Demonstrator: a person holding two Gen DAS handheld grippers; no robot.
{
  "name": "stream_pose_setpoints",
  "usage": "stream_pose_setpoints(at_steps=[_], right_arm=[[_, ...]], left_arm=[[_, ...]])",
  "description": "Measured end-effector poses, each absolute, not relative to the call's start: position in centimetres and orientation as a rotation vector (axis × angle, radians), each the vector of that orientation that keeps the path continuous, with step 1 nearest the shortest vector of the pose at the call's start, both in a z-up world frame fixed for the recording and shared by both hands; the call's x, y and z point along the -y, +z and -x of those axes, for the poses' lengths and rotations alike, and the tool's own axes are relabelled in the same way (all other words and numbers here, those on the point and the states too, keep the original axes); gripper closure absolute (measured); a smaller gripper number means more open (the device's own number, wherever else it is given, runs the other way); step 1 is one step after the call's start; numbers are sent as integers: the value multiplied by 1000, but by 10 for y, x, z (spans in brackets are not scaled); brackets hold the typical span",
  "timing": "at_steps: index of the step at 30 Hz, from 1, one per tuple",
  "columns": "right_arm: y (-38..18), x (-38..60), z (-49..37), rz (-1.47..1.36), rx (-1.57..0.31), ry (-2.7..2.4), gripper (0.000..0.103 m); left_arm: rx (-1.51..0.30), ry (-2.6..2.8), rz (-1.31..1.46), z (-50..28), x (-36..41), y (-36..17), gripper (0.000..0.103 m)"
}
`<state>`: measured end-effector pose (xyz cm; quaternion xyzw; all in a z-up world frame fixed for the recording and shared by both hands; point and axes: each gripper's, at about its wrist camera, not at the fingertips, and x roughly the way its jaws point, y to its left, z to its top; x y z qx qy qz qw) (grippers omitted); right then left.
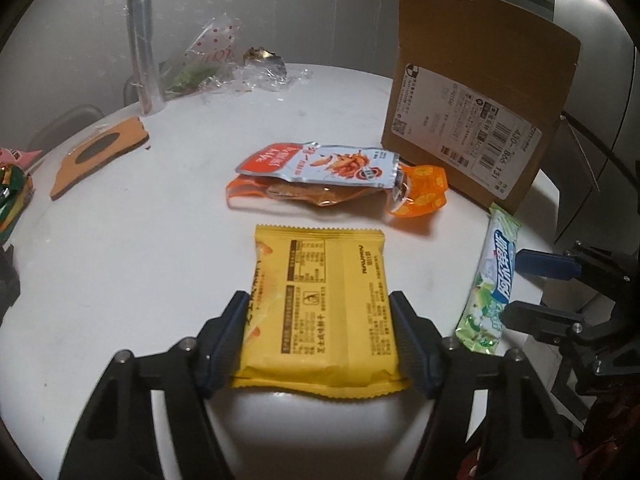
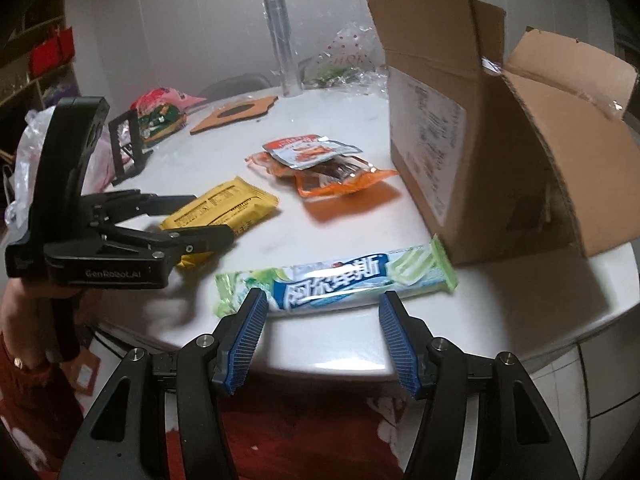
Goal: Organize snacks
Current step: 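Grasp the yellow biscuit pack with the left gripper while the right gripper grasps the green candy bar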
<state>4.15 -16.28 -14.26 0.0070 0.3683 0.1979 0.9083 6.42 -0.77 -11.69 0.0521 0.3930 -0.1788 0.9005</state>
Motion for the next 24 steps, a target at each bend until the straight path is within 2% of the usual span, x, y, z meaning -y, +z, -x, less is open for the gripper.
stream_pose_setpoints(at_steps=[4,6,8,17,19,21,24], right_arm=[[-143,152,-49,-32,-753,419,46],[-143,148,-54,-42,-751,411,38],[-143,145,-59,-64,-750,387,36],[-145,130,-84,-97,-730,245,36],[-145,129,-87,-87,-724,222,38],[-145,129,-88,-61,-722,216,53],[-145,131,-86,-38,-724,274,61]], left_arm=[[-806,-362,-100,-62,1,-117,37],[-801,-356,-94,-60,-3,-118,37],[-798,-350,-89,-58,-6,-118,37],[-796,-349,-78,-58,-8,-118,37],[-797,-353,-78,-58,-9,-118,37],[-797,-357,-80,-58,-9,-118,37],[-797,-358,-79,-57,-10,-117,37]])
